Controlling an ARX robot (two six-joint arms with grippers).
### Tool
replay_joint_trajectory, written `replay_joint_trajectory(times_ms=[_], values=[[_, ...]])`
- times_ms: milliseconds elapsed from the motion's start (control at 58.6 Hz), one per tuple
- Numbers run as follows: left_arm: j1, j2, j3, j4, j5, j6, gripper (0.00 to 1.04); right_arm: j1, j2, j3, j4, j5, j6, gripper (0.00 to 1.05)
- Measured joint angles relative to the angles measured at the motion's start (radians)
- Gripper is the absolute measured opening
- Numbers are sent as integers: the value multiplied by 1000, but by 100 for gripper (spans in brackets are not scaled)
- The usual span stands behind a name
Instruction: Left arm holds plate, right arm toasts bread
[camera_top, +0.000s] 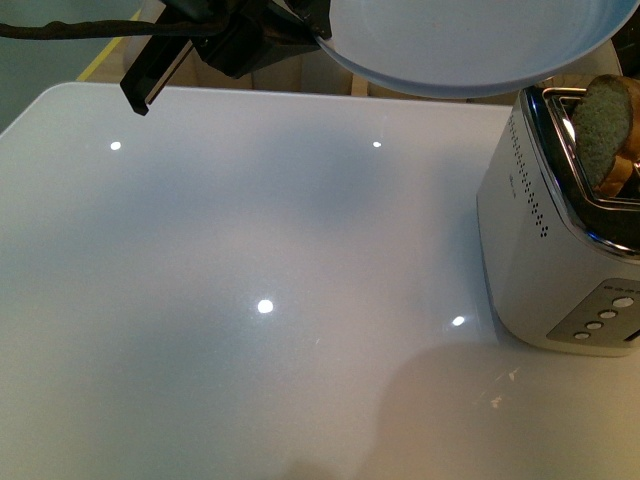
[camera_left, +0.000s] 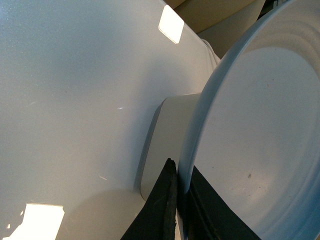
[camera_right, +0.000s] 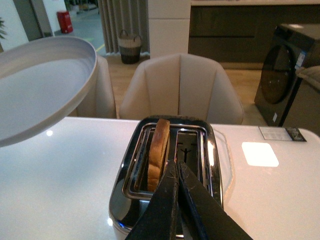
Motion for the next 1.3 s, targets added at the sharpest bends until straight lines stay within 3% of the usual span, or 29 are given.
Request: replay_joint_trajectory(times_ms=[683,768,973,1297], values=[[0,0,0,0,0,0,3,0,-268,0,-262,-2,0,2],[0,0,0,0,0,0,3,0,-397,0,-418,0,0,2],[-1,1,1,0,0,0,3,0,-433,0,-433,-1,0,2],[-1,1,1,0,0,0,3,0,-433,0,-433,-1,0,52]])
